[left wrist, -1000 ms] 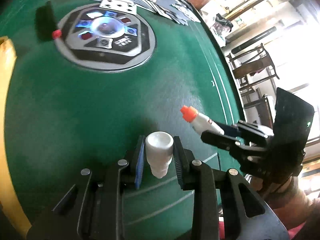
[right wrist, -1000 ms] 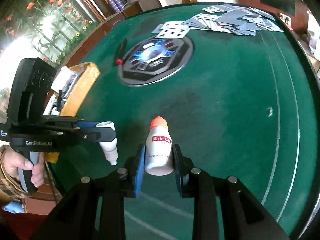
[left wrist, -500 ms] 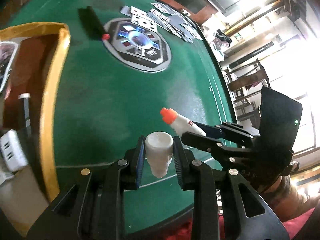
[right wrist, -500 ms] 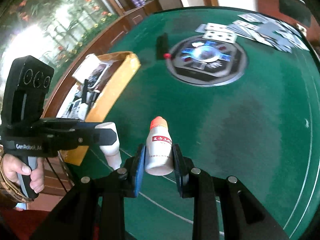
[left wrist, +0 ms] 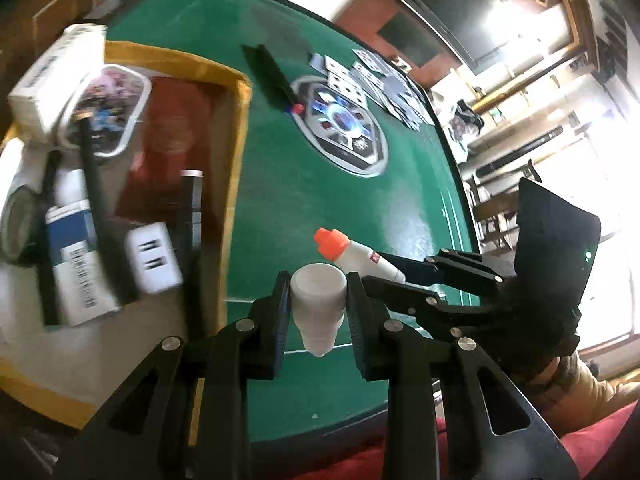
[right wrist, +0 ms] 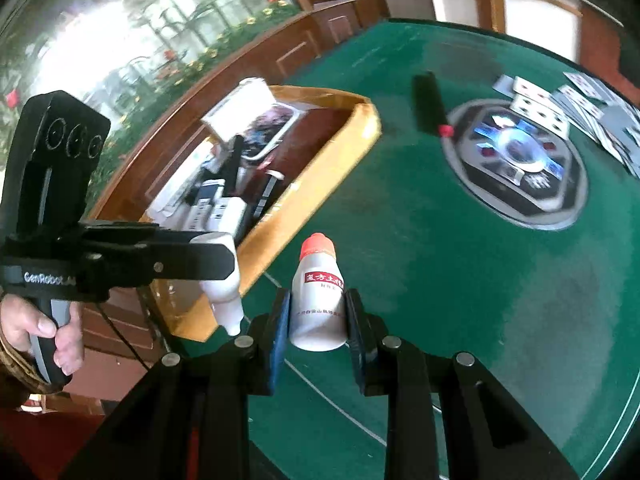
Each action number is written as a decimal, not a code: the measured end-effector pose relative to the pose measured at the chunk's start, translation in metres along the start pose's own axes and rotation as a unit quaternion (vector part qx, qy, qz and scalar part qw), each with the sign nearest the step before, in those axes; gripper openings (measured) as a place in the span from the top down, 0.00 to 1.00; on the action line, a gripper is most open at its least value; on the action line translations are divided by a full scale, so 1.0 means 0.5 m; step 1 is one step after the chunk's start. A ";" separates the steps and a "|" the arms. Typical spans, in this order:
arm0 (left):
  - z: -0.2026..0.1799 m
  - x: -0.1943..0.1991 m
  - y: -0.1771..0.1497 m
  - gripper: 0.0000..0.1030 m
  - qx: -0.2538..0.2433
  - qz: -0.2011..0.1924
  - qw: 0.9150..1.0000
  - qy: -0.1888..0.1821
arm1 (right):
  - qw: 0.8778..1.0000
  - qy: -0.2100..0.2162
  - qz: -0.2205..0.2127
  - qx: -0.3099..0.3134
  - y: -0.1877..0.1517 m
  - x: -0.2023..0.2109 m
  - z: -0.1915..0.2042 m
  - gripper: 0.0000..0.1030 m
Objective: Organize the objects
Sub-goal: 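Carry the white bottle with left while right carries the orange-capped bottle over the tray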
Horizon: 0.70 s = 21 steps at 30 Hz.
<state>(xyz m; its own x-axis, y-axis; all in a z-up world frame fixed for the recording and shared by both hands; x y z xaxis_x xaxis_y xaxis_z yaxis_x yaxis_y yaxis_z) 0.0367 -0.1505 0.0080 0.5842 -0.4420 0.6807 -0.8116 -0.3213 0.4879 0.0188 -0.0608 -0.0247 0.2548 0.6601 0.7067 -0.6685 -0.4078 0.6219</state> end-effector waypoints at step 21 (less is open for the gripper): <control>0.177 0.117 -0.037 0.75 0.046 -0.024 0.996 0.071 | 0.994 0.064 0.034 0.077 -0.002 -0.090 0.200 0.75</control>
<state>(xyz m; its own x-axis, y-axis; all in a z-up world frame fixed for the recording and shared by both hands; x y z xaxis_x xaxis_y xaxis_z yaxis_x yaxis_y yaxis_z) 0.0863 -0.2446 -0.0095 0.6115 -0.3033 0.7309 -0.7747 -0.4176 0.4749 0.0779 -0.1535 -0.0233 0.1154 0.6985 0.7062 -0.5644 -0.5390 0.6253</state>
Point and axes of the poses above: each gripper's, at about its wrist camera, not at the fingertips, and x roughly against the way its jaws point, z to its left, y to its top, the point moved 9 cm from there along -x, roughly the way its jaws point, and after that the axes turned 12 degrees about -z, right-handed, at the moved point
